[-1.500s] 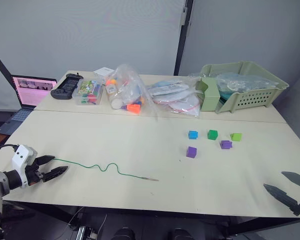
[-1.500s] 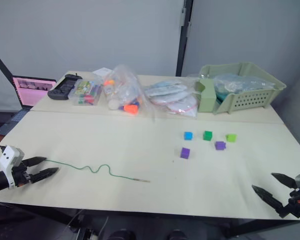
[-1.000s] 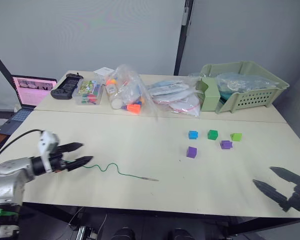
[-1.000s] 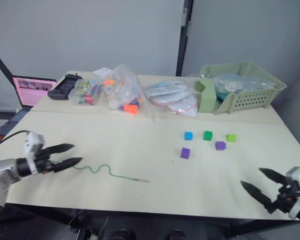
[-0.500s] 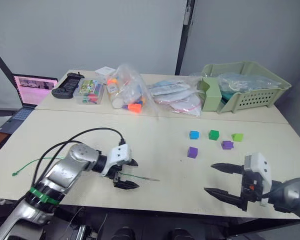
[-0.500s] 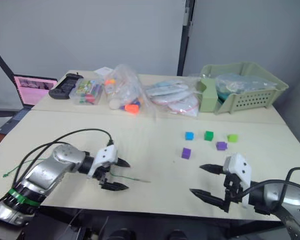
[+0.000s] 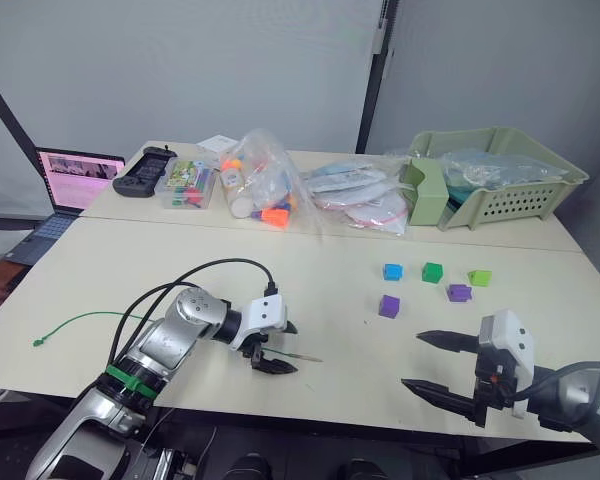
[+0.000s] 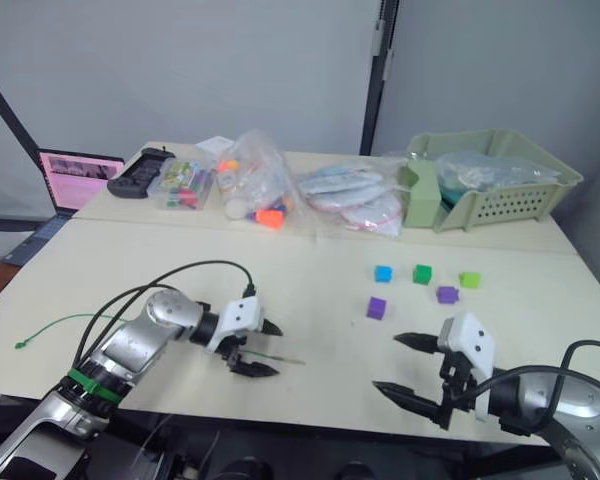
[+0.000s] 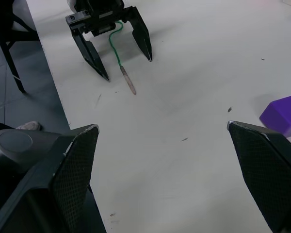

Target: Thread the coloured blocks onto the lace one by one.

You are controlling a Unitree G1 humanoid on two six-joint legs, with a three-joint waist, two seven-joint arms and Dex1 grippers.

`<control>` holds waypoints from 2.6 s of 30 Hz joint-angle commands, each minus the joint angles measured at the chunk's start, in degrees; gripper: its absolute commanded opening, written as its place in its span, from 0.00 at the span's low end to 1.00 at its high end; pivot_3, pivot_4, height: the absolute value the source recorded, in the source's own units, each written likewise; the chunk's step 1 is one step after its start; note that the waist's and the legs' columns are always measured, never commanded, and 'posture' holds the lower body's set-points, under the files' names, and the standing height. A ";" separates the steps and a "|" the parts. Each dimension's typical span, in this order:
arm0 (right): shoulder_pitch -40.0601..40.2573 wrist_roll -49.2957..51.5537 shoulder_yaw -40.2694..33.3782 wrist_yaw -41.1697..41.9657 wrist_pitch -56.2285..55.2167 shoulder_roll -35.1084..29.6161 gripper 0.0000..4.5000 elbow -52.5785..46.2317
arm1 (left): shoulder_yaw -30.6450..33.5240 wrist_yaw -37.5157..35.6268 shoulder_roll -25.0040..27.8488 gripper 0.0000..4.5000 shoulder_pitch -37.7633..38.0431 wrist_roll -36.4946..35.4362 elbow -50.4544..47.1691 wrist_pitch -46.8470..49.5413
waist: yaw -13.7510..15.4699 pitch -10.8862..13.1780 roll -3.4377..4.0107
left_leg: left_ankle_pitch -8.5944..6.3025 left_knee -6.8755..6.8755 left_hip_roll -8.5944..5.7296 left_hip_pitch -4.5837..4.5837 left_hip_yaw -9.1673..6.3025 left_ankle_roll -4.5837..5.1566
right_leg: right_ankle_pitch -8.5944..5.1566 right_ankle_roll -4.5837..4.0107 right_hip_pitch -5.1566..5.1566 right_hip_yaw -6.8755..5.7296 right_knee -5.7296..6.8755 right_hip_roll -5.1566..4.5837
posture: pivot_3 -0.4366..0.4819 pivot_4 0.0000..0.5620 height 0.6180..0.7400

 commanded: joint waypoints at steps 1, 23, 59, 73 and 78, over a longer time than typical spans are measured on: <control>-0.16 0.02 -1.83 -0.30 -1.36 0.15 1.00 -1.52 | -3.29 -2.44 -0.13 0.53 1.34 2.29 3.15 0.83 | -0.03 -0.01 0.01 | 0.00 0.00 0.00 0.00 0.00 0.00 | 0.00 0.00 0.00 0.00 0.00 0.00 | 0.48 0.27 1.00; 2.64 -3.69 -4.59 -11.02 -2.31 7.13 1.00 1.13 | 1.50 -4.93 0.40 0.00 -0.37 -1.01 -1.60 3.75 | -0.16 -0.01 0.02 | -0.03 -0.01 0.00 -0.06 -0.08 0.05 | 0.05 -0.08 -0.05 -0.02 0.00 0.01 | 0.48 0.27 1.00; -50.61 -26.83 3.59 -35.38 -5.86 13.40 1.00 67.73 | 8.41 -1.24 8.99 0.00 5.40 -8.71 -19.25 15.63 | -2.05 0.23 0.36 | -0.02 -0.15 -0.07 -0.17 0.01 0.06 | 0.10 -0.21 -0.39 0.16 0.22 0.04 | 0.48 0.27 1.00; -56.93 -28.98 4.42 -33.91 -14.33 14.12 0.41 83.36 | 8.90 0.09 9.97 0.00 5.07 -9.89 -21.79 18.56 | -3.05 0.26 0.40 | -0.02 -0.17 -0.06 -0.17 -0.06 0.06 | 0.10 -0.22 -0.38 0.16 0.23 0.06 | 0.48 0.27 1.00; -57.10 -28.07 3.63 -33.18 -15.22 14.36 0.25 81.99 | 8.86 0.44 10.10 0.00 5.01 -10.17 -21.97 19.19 | -3.07 0.28 0.42 | -0.02 -0.17 -0.06 -0.15 -0.08 0.06 | 0.10 -0.22 -0.38 0.17 0.24 0.07 | 0.48 0.27 1.00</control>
